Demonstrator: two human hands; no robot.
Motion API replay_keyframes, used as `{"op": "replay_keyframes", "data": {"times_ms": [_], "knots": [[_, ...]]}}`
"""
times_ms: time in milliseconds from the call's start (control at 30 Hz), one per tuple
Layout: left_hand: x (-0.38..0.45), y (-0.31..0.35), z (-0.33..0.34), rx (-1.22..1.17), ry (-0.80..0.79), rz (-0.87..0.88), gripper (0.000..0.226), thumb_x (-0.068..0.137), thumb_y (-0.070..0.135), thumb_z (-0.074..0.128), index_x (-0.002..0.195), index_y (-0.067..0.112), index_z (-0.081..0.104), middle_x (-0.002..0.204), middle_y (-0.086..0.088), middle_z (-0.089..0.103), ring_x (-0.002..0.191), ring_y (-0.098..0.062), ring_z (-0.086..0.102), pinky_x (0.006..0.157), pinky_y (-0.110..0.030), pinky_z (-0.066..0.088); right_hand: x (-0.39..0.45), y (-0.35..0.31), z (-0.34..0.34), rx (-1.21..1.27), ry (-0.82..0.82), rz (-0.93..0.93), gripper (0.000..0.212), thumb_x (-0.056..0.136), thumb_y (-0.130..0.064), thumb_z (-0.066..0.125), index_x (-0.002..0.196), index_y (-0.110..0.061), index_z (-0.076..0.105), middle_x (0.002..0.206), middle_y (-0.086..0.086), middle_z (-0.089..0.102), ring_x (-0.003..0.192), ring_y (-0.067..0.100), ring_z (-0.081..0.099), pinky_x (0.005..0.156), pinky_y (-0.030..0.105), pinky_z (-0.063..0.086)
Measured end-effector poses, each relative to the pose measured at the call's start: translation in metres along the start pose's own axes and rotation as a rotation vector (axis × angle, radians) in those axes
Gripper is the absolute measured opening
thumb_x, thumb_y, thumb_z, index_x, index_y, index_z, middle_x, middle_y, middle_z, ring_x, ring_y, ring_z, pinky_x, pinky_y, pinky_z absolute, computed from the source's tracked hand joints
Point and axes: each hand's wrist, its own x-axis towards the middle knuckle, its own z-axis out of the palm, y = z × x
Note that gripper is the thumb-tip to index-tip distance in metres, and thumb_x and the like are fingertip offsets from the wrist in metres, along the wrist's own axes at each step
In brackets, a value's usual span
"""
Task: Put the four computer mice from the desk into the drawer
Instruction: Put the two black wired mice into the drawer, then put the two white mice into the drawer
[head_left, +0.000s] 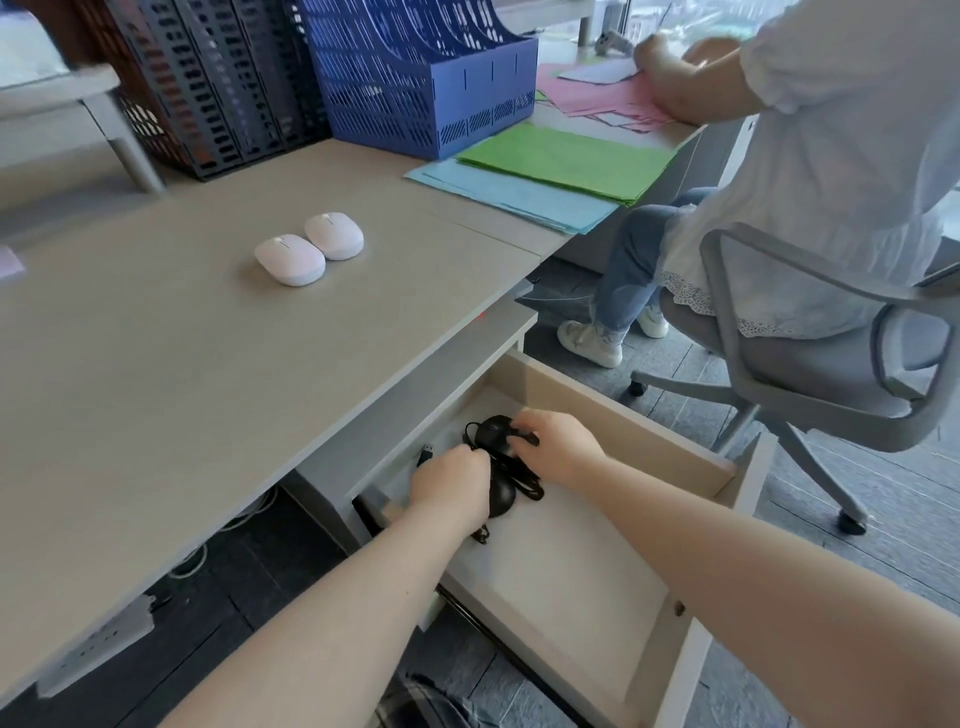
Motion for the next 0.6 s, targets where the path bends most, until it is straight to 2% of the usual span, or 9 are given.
{"op": "replay_keyframes", "data": {"times_ms": [100, 200, 333, 433, 500, 600], "knots": [[-0.005, -0.002, -0.038, 0.065, 0.096, 0.039, 0.019, 0.092, 0.020, 0.047, 0.106, 0.014, 0.058, 0.114, -0.008, 0.062, 0.104, -0.033, 0.060, 0.079, -0.037, 0.046, -0.005, -0.025, -0.023, 0.017, 0.052, -0.011, 0.029, 0.094, -0.034, 0.049, 0.103, -0.014, 0.068, 0.104, 0.004, 0.069, 0.098, 0.025, 0.061, 0.080, 0.031, 0.050], [-0.012, -0.003, -0.077, 0.044, 0.240, 0.075, 0.023, 0.096, 0.027, 0.041, 0.101, 0.013, 0.058, 0.108, -0.009, 0.065, 0.099, -0.033, 0.062, 0.074, -0.035, 0.045, -0.012, -0.052, -0.044, 0.051, 0.206, -0.060, 0.034, 0.095, -0.036, 0.048, 0.087, -0.009, 0.067, 0.081, 0.004, 0.065, 0.077, 0.023, 0.056, 0.066, 0.030, 0.045], [-0.024, -0.021, -0.120, -0.092, 0.510, 0.076, 0.030, 0.097, 0.033, 0.038, 0.088, 0.013, 0.059, 0.094, -0.006, 0.067, 0.087, -0.033, 0.063, 0.064, -0.032, 0.039, -0.011, -0.085, -0.066, 0.132, 0.373, -0.098, 0.032, 0.095, -0.036, 0.048, 0.088, -0.012, 0.068, 0.074, -0.001, 0.063, 0.071, 0.018, 0.055, 0.062, 0.027, 0.041], [-0.028, -0.052, -0.138, -0.207, 0.706, 0.022, 0.025, 0.094, 0.031, 0.044, 0.093, 0.016, 0.063, 0.092, -0.002, 0.066, 0.085, -0.032, 0.061, 0.066, -0.035, 0.047, -0.002, -0.110, -0.076, 0.178, 0.474, -0.157, 0.027, 0.095, -0.034, 0.050, 0.097, -0.014, 0.068, 0.080, -0.003, 0.062, 0.079, 0.017, 0.056, 0.068, 0.028, 0.044], [-0.023, -0.078, -0.144, -0.271, 0.803, -0.031, 0.022, 0.092, 0.029, 0.049, 0.101, 0.017, 0.065, 0.100, -0.003, 0.065, 0.093, -0.031, 0.059, 0.069, -0.036, 0.047, 0.013, -0.124, -0.076, 0.179, 0.504, -0.190, 0.028, 0.095, -0.034, 0.051, 0.105, -0.014, 0.067, 0.094, 0.000, 0.066, 0.096, 0.020, 0.057, 0.079, 0.030, 0.045], [-0.005, -0.121, -0.141, -0.326, 0.801, -0.144, 0.032, 0.090, 0.028, 0.055, 0.119, 0.015, 0.060, 0.120, -0.008, 0.057, 0.110, -0.031, 0.052, 0.078, -0.038, 0.047, 0.047, -0.146, -0.070, 0.162, 0.416, -0.185, 0.036, 0.093, -0.038, 0.052, 0.121, -0.017, 0.060, 0.122, 0.001, 0.062, 0.121, 0.021, 0.050, 0.094, 0.033, 0.042]]}}
